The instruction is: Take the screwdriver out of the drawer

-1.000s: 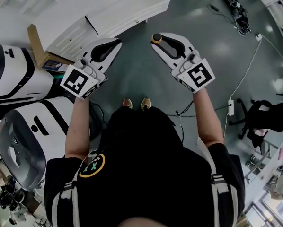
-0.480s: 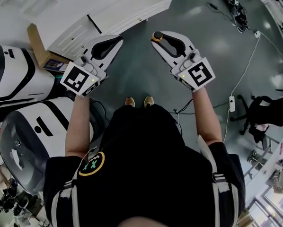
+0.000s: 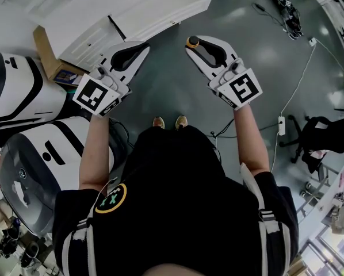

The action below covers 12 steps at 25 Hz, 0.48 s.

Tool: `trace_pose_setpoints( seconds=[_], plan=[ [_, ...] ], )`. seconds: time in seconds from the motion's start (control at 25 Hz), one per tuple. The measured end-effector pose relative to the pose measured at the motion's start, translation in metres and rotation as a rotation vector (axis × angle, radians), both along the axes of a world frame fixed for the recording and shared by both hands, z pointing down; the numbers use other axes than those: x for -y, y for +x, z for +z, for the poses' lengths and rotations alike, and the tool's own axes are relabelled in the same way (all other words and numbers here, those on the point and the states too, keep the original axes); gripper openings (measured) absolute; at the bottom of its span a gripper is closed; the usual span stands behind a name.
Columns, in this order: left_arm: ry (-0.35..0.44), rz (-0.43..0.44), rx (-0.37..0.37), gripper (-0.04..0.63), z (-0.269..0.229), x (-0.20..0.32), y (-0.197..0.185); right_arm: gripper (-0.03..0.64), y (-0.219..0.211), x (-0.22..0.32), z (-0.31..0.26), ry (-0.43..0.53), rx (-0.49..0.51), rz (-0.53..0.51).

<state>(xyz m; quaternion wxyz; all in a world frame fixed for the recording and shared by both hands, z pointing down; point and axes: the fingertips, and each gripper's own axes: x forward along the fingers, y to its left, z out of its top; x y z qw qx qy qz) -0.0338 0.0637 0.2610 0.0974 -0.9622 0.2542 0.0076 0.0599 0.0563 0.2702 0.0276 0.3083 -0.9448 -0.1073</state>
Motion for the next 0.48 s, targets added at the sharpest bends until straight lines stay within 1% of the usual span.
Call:
trace_pose_setpoints(
  seconds=[0.48],
  plan=[
    [0.001,0.004,-0.004,0.021,0.0002,0.0041,-0.0062,0.121,-0.0066,0.0051,-0.0021,0.006,-0.004,-0.001]
  ],
)
